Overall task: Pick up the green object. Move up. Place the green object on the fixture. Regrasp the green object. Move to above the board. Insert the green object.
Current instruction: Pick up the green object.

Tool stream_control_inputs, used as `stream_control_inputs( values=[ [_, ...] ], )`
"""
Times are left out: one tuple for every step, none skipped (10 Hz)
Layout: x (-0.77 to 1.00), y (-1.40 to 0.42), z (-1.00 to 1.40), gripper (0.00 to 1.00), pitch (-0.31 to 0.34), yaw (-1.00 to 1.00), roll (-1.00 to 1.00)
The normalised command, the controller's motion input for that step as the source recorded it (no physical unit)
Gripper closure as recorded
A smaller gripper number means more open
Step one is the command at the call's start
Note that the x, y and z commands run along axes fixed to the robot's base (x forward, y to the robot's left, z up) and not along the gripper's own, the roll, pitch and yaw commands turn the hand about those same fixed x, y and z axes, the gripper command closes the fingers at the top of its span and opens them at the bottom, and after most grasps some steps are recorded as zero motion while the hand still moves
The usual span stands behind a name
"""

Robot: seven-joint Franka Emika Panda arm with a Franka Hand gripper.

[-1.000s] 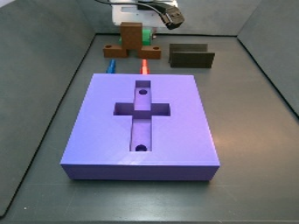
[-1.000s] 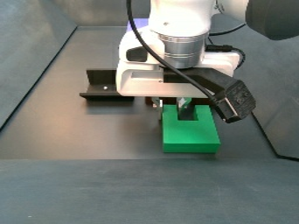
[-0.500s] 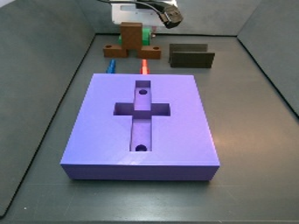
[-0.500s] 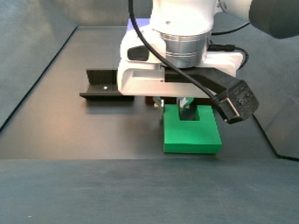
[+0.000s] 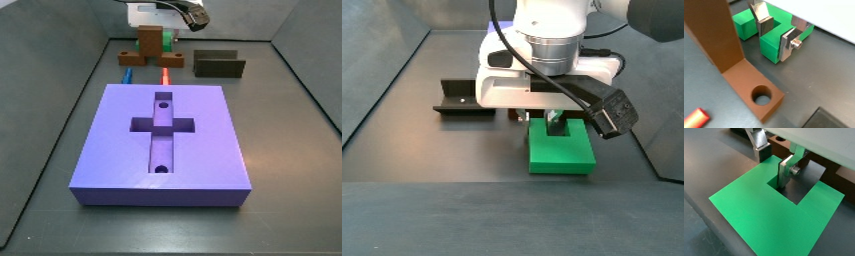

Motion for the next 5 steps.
stream_control_inputs(
  values=[
    [0.0,0.0,0.0,1.0,0.0,0.0,0.0],
    [0.0,0.0,0.0,1.0,0.0,0.0,0.0],
    [0.0,0.0,0.0,1.0,0.0,0.0,0.0],
    [0.0,0.0,0.0,1.0,0.0,0.0,0.0],
    [0.0,0.0,0.0,1.0,0.0,0.0,0.0]
  ],
)
